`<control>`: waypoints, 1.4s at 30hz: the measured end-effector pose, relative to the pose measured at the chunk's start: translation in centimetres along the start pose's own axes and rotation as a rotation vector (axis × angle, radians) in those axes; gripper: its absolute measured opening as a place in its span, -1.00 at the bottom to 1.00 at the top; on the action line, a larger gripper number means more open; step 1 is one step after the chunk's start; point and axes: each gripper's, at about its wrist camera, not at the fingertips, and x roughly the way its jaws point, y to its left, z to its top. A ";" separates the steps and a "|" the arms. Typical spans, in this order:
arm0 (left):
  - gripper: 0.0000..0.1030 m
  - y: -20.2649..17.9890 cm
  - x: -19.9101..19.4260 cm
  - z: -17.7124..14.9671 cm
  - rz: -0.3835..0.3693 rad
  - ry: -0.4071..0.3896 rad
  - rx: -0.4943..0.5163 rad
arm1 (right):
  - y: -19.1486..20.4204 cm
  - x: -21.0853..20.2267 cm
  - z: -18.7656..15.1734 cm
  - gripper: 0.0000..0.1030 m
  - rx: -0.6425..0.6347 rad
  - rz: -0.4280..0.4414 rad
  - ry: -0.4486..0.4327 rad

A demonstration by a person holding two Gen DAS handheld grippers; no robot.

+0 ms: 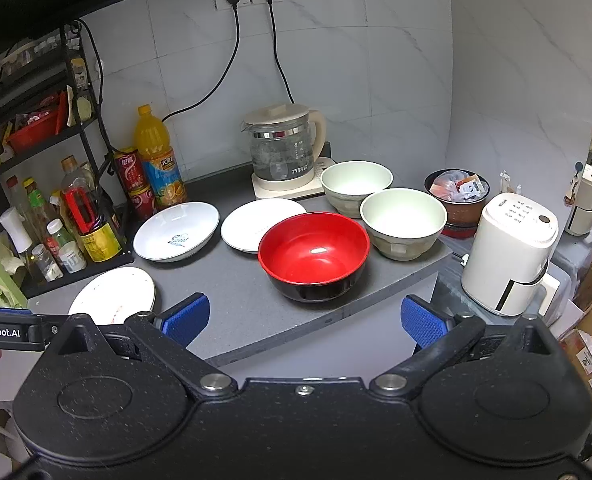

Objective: Organize plates and bowls

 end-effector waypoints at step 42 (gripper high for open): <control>0.98 -2.0 0.1 1.7 0.009 -0.021 -0.047 | -2.9 1.2 0.8 1.00 0.016 0.039 0.015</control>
